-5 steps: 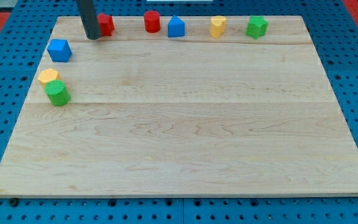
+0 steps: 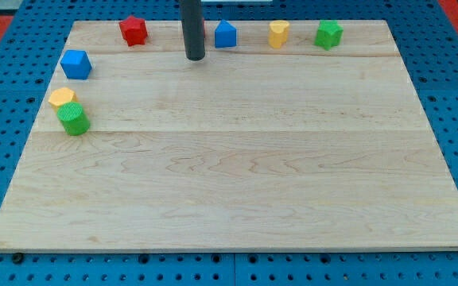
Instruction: Move your arm near to the blue triangle
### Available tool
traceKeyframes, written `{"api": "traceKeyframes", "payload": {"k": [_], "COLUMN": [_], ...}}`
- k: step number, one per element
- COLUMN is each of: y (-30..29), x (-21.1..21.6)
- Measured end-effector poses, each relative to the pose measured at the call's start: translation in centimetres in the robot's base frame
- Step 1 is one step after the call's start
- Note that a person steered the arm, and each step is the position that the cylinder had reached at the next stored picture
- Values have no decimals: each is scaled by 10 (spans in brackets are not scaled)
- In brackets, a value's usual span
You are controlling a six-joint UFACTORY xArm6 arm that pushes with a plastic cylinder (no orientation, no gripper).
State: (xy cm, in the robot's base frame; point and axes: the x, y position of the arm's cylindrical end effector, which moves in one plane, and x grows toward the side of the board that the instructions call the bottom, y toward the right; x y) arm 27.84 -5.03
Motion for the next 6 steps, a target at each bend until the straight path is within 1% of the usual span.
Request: {"api": "traceKeyframes", "payload": {"k": [1,6], "y": [10,28], "x": [-16,-22]}}
